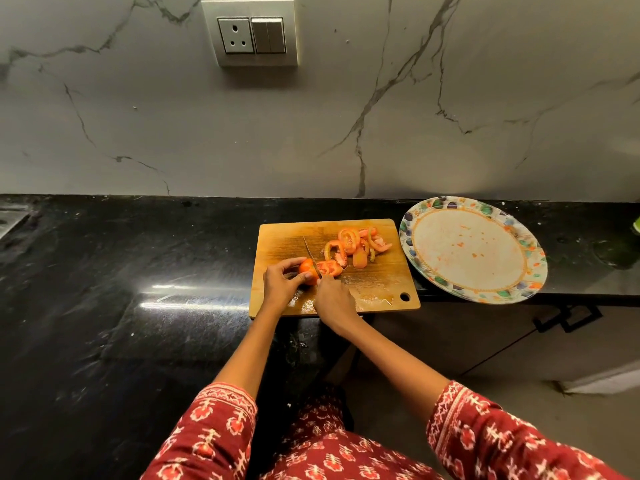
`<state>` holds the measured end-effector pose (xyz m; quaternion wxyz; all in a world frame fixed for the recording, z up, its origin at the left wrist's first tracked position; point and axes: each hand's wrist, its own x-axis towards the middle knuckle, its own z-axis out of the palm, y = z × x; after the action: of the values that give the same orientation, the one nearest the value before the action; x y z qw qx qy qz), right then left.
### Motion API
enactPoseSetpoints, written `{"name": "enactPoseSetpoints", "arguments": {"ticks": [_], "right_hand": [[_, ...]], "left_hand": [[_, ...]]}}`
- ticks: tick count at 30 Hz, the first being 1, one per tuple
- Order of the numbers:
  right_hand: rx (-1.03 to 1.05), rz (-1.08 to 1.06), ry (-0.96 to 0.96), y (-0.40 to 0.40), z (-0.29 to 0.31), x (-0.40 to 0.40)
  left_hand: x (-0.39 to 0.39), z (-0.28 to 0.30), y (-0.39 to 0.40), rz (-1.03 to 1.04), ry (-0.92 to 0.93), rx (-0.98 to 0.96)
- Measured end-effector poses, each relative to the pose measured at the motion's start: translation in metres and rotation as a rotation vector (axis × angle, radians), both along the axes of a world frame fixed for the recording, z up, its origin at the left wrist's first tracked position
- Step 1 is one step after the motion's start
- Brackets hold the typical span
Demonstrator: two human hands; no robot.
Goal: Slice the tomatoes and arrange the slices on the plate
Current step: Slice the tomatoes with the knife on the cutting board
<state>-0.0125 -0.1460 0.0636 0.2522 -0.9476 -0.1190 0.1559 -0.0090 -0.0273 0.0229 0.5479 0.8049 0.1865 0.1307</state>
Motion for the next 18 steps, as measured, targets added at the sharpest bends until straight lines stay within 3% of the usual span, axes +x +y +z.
{"name": "enactPoseSetpoints", "arguments": {"ticks": [18], "right_hand": [[0.052, 0.064, 0.021, 0.002, -0.012, 0.006]], "left_hand": [[0.001, -0.006, 0.007, 0.026, -0.022, -0.003]]}}
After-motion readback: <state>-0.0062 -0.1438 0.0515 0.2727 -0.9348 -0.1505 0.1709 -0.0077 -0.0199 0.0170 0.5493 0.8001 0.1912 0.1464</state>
